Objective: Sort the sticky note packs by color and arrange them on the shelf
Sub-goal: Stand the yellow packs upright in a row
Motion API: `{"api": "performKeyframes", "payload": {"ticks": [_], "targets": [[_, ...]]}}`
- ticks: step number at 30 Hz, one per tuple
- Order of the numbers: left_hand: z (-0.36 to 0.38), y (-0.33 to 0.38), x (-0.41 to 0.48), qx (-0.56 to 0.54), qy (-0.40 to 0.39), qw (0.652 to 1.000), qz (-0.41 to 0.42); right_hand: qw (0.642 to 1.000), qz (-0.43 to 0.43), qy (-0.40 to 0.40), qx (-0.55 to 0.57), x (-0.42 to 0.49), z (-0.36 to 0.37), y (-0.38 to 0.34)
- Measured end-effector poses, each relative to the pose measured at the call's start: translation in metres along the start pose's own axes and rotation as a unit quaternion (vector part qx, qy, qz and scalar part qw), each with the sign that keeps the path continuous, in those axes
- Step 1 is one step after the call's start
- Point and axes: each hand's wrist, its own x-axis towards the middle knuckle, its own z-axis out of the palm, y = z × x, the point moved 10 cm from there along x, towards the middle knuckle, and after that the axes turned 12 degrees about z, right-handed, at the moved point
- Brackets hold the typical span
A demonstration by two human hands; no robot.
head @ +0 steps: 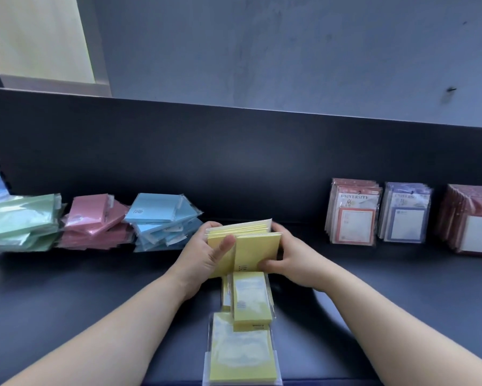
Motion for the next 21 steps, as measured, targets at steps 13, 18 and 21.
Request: {"api": "performKeyframes", "payload": {"ticks": [13,18,21], "targets": [[0.062,-0.036,0.071,-0.002,0.071,0.985,-0.160,0.984,0.093,0.151,0.013,0.026,-0.067,0.044],[0.087,-0.045,0.079,-0.039,0.086,0.984,-0.150,0.984,0.073,0.158,0.034,0.037,-0.076,0.045],[0.082,-0.051,0.085,-0.034,0.115,0.982,-0.149,0.984,0.040,0.159,0.068,0.041,-0.067,0.041]]}}
